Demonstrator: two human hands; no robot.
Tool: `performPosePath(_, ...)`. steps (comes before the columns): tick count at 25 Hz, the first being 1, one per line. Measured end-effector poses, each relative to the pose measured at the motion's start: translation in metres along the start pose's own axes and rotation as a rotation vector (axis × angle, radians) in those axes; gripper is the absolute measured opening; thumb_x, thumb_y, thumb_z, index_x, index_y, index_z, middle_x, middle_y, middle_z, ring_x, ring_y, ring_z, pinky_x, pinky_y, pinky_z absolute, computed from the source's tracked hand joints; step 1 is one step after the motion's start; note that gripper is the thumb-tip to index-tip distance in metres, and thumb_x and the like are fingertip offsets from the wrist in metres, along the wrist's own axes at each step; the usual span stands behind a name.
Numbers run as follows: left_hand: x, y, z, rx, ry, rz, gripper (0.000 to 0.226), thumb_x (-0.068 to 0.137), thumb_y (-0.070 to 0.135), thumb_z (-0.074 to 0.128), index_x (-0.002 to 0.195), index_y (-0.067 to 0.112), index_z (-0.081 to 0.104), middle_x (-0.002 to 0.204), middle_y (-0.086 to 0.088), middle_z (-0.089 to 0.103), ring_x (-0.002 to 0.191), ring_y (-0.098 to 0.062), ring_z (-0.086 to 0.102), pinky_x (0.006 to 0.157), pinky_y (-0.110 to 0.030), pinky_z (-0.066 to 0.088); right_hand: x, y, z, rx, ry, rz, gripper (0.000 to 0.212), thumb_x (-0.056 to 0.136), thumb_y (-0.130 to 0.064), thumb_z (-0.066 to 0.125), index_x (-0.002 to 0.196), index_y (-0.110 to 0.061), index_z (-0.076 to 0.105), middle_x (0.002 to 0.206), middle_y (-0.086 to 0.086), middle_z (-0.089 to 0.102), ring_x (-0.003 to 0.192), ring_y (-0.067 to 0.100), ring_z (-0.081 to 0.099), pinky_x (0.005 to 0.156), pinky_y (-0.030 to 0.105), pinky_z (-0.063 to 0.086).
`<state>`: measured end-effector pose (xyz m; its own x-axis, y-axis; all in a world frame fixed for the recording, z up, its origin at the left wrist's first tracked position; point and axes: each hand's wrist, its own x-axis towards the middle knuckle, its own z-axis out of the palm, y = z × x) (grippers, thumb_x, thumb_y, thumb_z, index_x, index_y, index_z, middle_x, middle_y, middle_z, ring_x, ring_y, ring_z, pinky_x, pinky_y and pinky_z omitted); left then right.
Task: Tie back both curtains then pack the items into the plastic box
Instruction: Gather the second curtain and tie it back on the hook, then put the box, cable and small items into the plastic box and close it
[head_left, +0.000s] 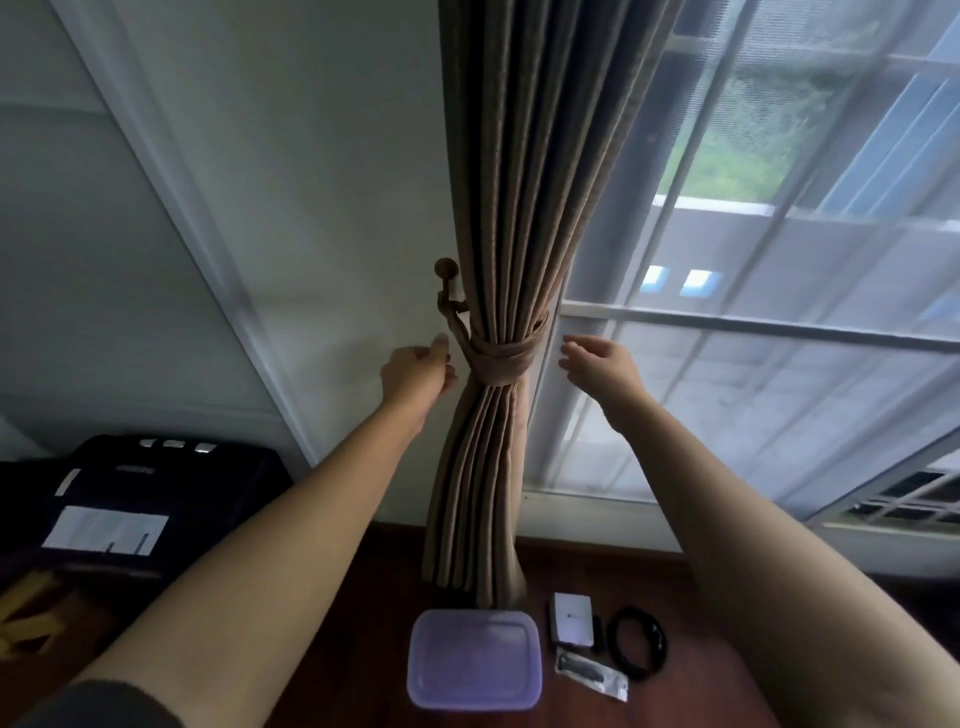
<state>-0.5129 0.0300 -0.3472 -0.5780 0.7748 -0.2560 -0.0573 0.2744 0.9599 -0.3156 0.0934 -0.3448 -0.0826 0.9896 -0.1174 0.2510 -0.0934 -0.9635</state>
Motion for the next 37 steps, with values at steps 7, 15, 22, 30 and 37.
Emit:
performPosePath(7, -0.06, -0.069, 0.008, 0.256, 0.007, 0.004, 0.035, 0.094, 0.034, 0.05, 0.075, 0.01, 0.067, 0.065, -0.008, 0.066, 0.047, -0.011, 0.062, 0.061, -0.027, 0.056, -0.066, 0.086, -0.02, -0.267, -0.089, 0.153, 0.043, 0.094, -0.035, 0.047, 0.094, 0.003, 0.067, 0.097, 0.018, 0.07, 0.096, 0.029, 0.063, 0.09, 0.042, 0.05)
performPosePath(15, -0.164, -0.248, 0.01, 0.694, -0.009, -0.202, 0.046, 0.098, 0.04, 0.037, 0.096, 0.004, 0.067, 0.104, -0.02, 0.067, 0.104, -0.036, 0.059, 0.084, -0.035, 0.046, -0.155, 0.249, -0.065, -0.61, -0.39, 0.327, 0.046, 0.098, -0.04, 0.037, 0.113, -0.006, 0.063, 0.12, 0.017, 0.064, 0.117, 0.032, 0.055, 0.088, 0.029, 0.04)
performPosePath(22, -0.153, -0.452, 0.017, 0.848, 0.014, -0.235, 0.045, 0.097, 0.039, 0.042, 0.118, 0.004, 0.06, 0.116, -0.02, 0.065, 0.111, -0.036, 0.058, 0.089, -0.036, 0.045, -0.157, 0.451, -0.034, -0.692, -0.394, 0.375, 0.052, 0.097, -0.043, 0.037, 0.132, -0.005, 0.046, 0.135, 0.019, 0.051, 0.125, 0.032, 0.047, 0.097, 0.034, 0.037)
performPosePath(30, -0.037, -0.698, 0.035, 0.954, 0.108, -0.223, 0.056, 0.098, 0.036, 0.04, 0.139, -0.002, 0.037, 0.142, -0.024, 0.042, 0.13, -0.036, 0.04, 0.105, -0.039, 0.034, -0.105, 0.709, 0.053, -0.81, -0.355, 0.169, 0.066, 0.095, -0.044, 0.042, 0.143, -0.001, 0.028, 0.143, 0.025, 0.037, 0.133, 0.038, 0.035, 0.108, 0.041, 0.028)
performPosePath(37, 0.064, -0.816, 0.028, 0.866, 0.256, -0.283, 0.061, 0.097, 0.044, 0.038, 0.133, -0.005, 0.039, 0.134, -0.03, 0.047, 0.122, -0.046, 0.046, 0.096, -0.044, 0.041, -0.053, 0.843, 0.109, -0.601, -0.336, 0.168, 0.083, 0.091, -0.053, 0.043, 0.149, -0.008, 0.003, 0.147, 0.023, 0.034, 0.128, 0.04, 0.043, 0.099, 0.041, 0.038)
